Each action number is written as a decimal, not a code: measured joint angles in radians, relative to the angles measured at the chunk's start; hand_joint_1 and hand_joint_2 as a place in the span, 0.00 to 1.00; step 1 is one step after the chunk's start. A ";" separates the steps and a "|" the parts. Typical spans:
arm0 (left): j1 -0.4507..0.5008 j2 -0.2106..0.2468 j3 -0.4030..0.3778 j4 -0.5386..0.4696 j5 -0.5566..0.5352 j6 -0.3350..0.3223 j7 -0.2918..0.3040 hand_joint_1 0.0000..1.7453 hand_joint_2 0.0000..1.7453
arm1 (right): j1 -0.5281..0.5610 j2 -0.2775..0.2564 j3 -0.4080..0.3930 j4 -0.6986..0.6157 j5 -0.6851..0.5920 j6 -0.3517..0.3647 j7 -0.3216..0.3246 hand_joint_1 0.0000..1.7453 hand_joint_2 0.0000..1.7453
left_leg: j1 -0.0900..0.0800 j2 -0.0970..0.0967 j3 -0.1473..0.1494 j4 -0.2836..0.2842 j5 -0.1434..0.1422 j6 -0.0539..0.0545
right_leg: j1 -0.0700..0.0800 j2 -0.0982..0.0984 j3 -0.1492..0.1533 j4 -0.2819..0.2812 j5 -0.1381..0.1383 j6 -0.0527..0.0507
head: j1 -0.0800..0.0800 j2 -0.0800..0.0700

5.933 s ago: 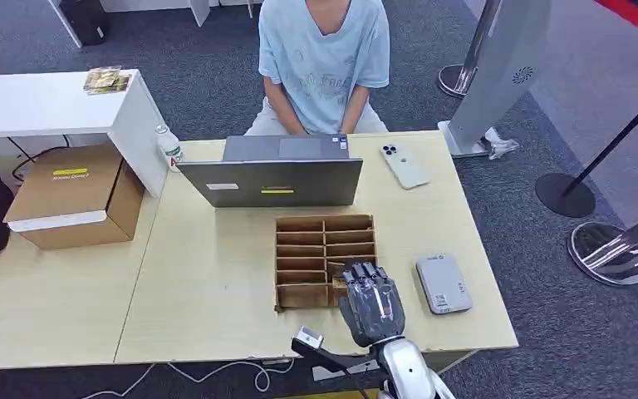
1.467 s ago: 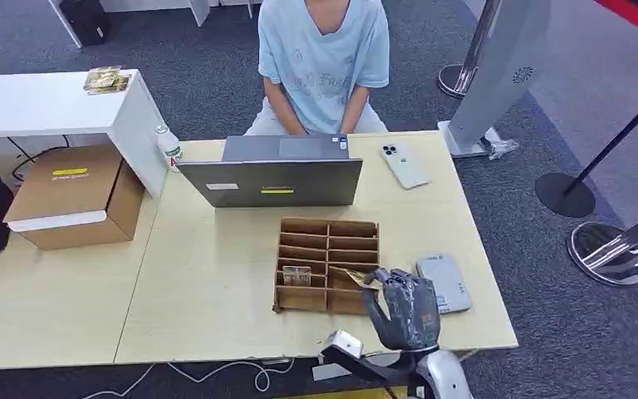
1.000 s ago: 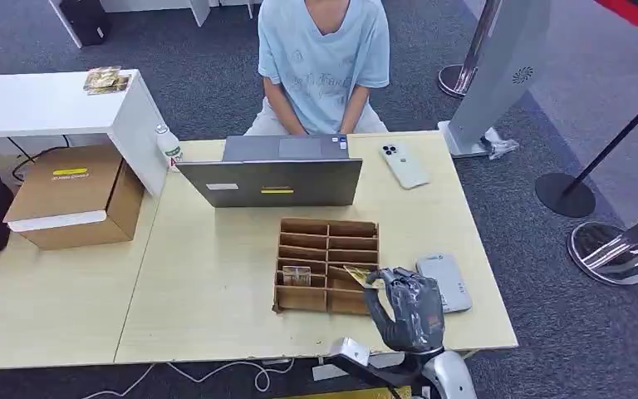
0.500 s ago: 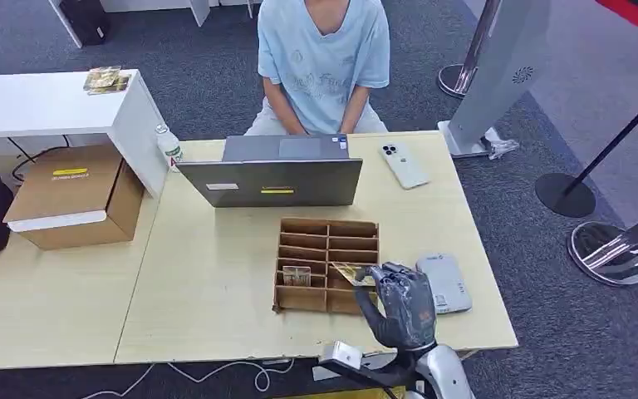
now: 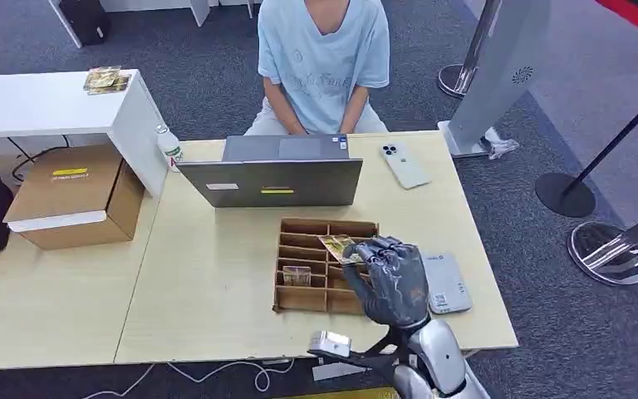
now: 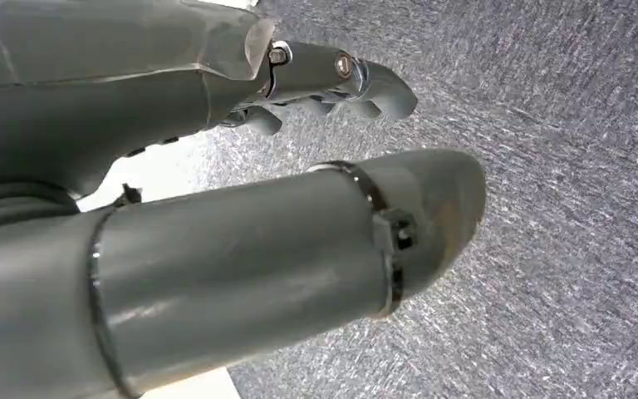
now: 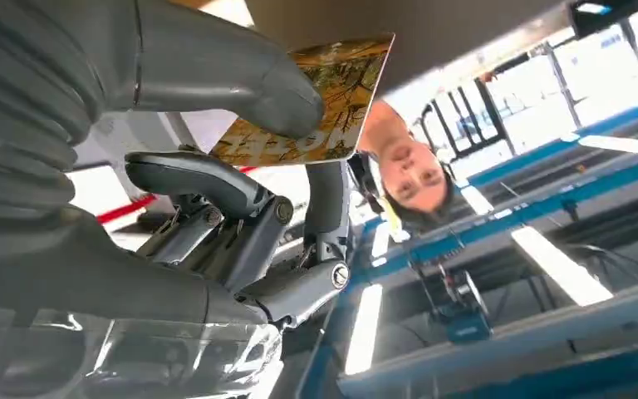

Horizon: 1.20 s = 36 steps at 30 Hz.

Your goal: Pass the card to the sensor for recognition and then transmit it.

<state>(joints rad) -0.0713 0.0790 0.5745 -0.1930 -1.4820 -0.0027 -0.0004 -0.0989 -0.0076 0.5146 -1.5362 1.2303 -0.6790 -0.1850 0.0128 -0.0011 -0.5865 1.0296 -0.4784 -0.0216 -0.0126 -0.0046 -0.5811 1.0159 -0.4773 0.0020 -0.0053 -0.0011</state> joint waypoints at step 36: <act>0.015 0.000 0.058 0.000 0.002 0.020 -0.009 0.00 0.00 | -0.637 0.044 0.013 0.245 0.009 0.295 0.105 1.00 1.00 | 0.000 0.000 0.000 0.000 0.002 -0.001 | 0.000 0.000 0.000 0.001 0.002 -0.002 | 0.000 0.000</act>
<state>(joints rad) -0.0567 0.0786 0.6325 -0.1934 -1.4805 0.0175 -0.0092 -0.7363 0.0366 0.5280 -1.2914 1.2394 -0.3842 -0.0801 0.0130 -0.0013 -0.5865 1.0298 -0.4763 -0.0222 -0.0126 -0.0046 -0.5814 1.0171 -0.4755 0.0004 -0.0050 -0.0011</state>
